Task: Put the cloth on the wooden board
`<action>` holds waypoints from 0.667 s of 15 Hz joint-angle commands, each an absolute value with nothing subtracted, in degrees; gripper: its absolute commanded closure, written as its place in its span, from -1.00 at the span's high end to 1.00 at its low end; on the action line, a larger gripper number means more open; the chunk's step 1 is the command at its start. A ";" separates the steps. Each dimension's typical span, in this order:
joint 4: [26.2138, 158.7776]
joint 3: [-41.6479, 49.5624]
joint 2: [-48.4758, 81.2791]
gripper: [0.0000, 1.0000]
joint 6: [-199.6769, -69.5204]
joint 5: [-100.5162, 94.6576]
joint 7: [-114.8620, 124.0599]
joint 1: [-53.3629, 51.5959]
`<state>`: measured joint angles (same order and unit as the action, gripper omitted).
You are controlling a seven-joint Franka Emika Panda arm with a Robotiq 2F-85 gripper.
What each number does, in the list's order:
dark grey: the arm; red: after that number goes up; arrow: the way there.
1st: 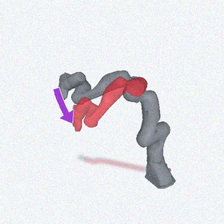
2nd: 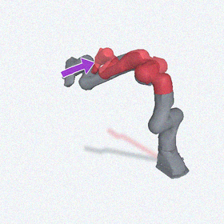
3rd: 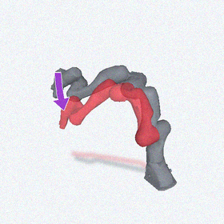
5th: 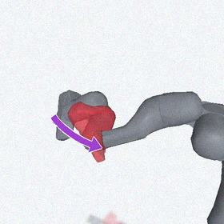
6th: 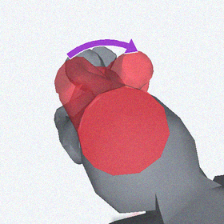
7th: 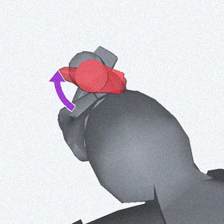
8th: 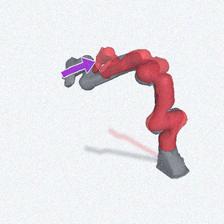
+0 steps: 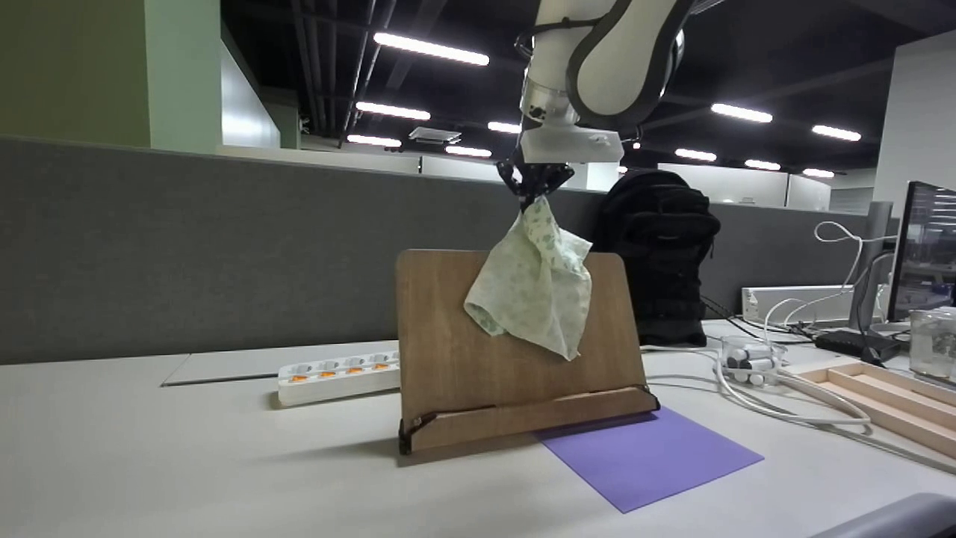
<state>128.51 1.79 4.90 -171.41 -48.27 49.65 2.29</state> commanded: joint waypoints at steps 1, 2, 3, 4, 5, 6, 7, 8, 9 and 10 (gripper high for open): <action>126.84 0.25 9.62 -1.00 -171.37 -45.57 51.90 0.75; 126.79 -0.60 10.88 -1.00 -171.86 -43.32 51.04 0.60; 126.58 -1.18 11.85 -1.00 -172.13 -41.83 50.72 0.41; 126.22 -1.70 12.74 -1.00 -172.29 -40.53 50.56 0.21; 125.88 -2.15 13.45 -1.00 -172.49 -39.36 50.46 0.05; 125.35 -2.48 14.05 -1.00 -172.60 -38.43 50.45 -0.12; 124.76 -2.60 14.55 -1.00 -172.65 -38.00 50.50 -0.28; 124.09 -2.66 14.95 -1.00 -172.67 -37.75 50.49 -0.40; 123.40 -2.58 15.31 -1.00 -172.64 -37.54 50.70 -0.56; 122.60 -2.30 15.51 -1.00 -172.34 -37.52 51.13 -0.82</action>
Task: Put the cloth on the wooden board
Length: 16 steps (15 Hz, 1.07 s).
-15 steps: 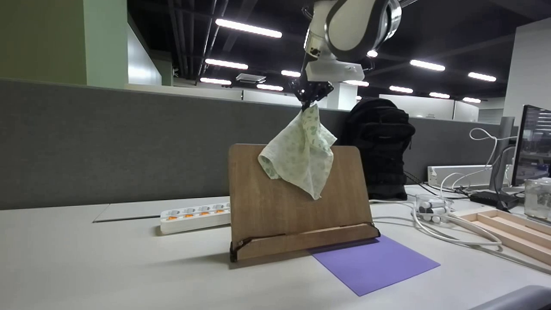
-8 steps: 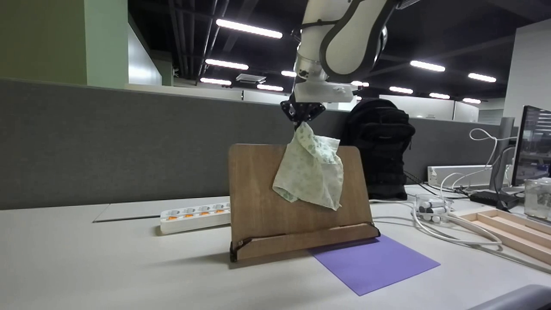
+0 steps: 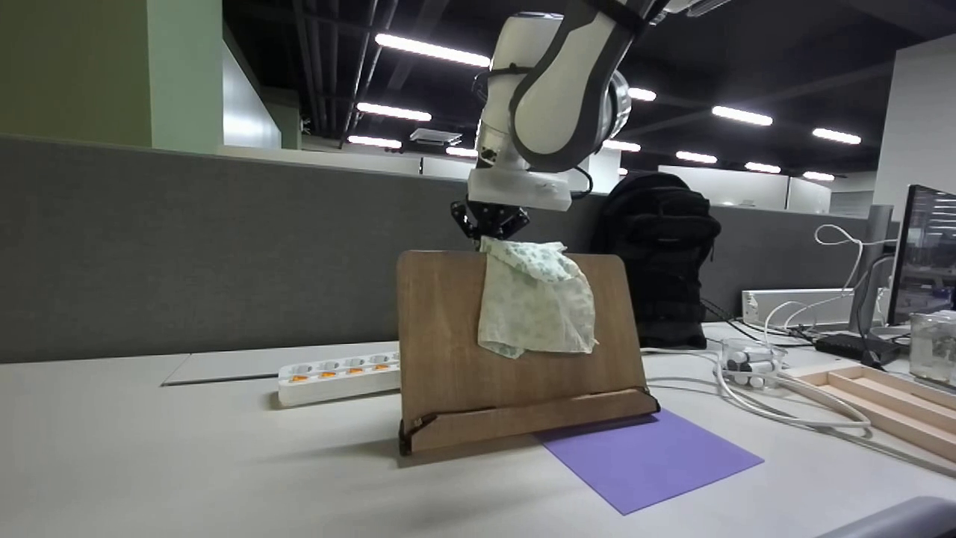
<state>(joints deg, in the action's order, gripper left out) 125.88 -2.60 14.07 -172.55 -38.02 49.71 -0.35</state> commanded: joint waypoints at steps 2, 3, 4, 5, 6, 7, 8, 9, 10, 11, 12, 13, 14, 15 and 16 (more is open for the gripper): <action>121.36 -2.15 15.80 -0.44 -172.13 -37.05 51.37 -0.89; 120.67 -1.60 15.81 -0.33 -171.85 -37.27 52.08 -1.29; 120.08 -1.31 15.77 -0.21 -171.82 -37.43 52.37 -1.48; 119.34 -1.02 15.72 -0.05 -171.80 -37.60 52.76 -1.65; 118.79 -0.86 15.70 0.08 -171.83 -37.59 53.00 -1.73; 118.02 -0.45 15.63 0.23 -171.89 -37.92 53.48 -2.02; 117.42 -0.11 15.55 0.35 -171.86 -38.12 53.86 -2.30; 116.71 0.31 15.32 0.51 -171.52 -38.50 54.16 -2.68; 116.01 1.00 15.10 0.63 -170.97 -39.21 54.54 -3.25; 115.28 1.73 14.83 0.75 -169.94 -39.85 54.97 -3.92; 114.60 2.55 14.54 0.91 -168.87 -40.50 55.55 -4.66; 114.20 2.92 14.28 0.98 -168.55 -40.78 55.72 -4.94; 113.70 3.63 14.11 1.00 -168.28 -41.48 56.35 -5.47; 113.63 3.70 13.70 1.00 -167.56 -41.32 56.10 -5.51; 113.84 3.47 13.32 1.00 -166.99 -40.52 55.48 -5.28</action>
